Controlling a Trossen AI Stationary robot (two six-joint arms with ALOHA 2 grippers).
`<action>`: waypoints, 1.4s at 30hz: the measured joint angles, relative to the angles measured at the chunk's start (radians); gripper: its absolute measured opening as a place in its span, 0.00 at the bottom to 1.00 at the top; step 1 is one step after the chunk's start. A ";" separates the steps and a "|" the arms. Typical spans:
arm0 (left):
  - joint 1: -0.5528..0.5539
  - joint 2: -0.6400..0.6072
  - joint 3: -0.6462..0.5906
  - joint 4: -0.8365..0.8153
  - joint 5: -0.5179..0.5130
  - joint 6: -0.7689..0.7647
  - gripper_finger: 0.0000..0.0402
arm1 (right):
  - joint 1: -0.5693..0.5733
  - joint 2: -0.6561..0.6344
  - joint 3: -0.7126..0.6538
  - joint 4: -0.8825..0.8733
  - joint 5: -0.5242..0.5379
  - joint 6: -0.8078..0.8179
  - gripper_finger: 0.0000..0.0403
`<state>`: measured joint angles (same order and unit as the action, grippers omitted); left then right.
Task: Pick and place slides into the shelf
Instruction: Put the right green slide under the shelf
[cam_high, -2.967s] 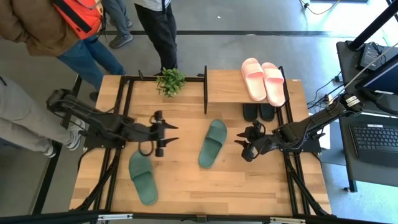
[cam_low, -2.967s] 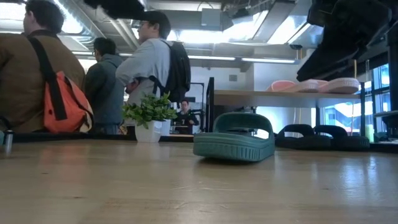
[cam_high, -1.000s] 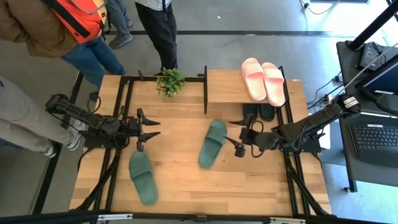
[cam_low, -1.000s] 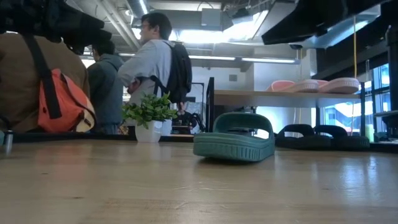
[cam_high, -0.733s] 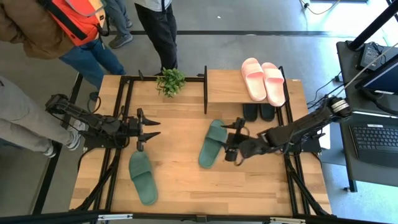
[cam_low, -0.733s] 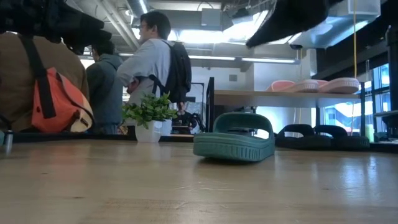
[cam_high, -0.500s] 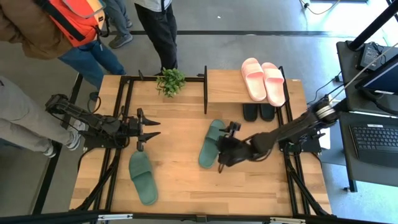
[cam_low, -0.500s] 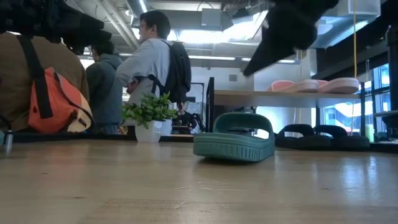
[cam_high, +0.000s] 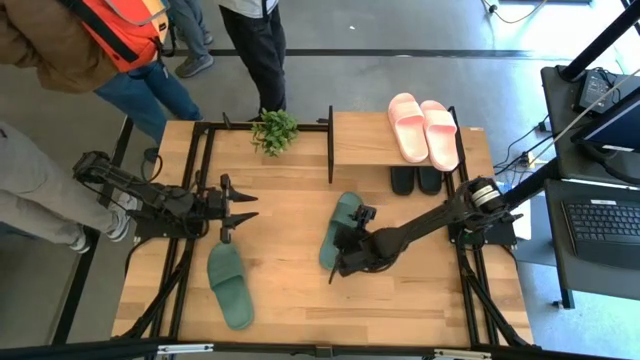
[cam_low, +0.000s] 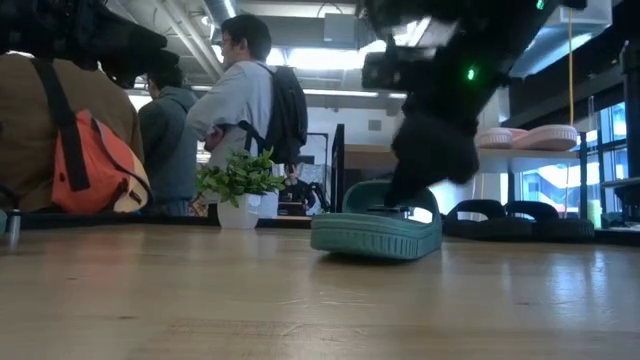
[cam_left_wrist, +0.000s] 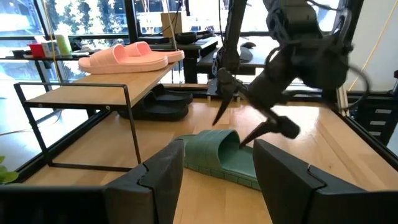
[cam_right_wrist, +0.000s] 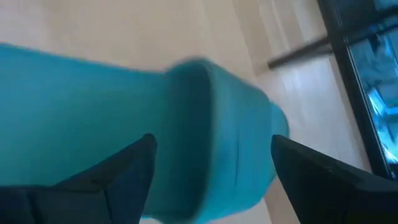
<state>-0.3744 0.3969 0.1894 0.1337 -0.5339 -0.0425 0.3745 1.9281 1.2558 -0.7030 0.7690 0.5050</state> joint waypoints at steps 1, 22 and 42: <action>0.000 0.000 0.000 -0.006 0.000 0.000 0.46 | -0.007 0.010 0.000 -0.016 0.000 0.015 0.78; 0.000 0.000 0.000 -0.037 0.000 0.000 0.46 | -0.100 0.030 0.000 -0.057 -0.055 0.035 0.35; 0.000 0.000 0.000 -0.037 0.000 0.000 0.46 | -0.095 -0.012 -0.002 -0.229 -0.021 0.020 0.03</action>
<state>-0.3742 0.3970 0.1894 0.0963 -0.5337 -0.0425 0.2793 1.9156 1.2535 -0.9318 0.7484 0.5249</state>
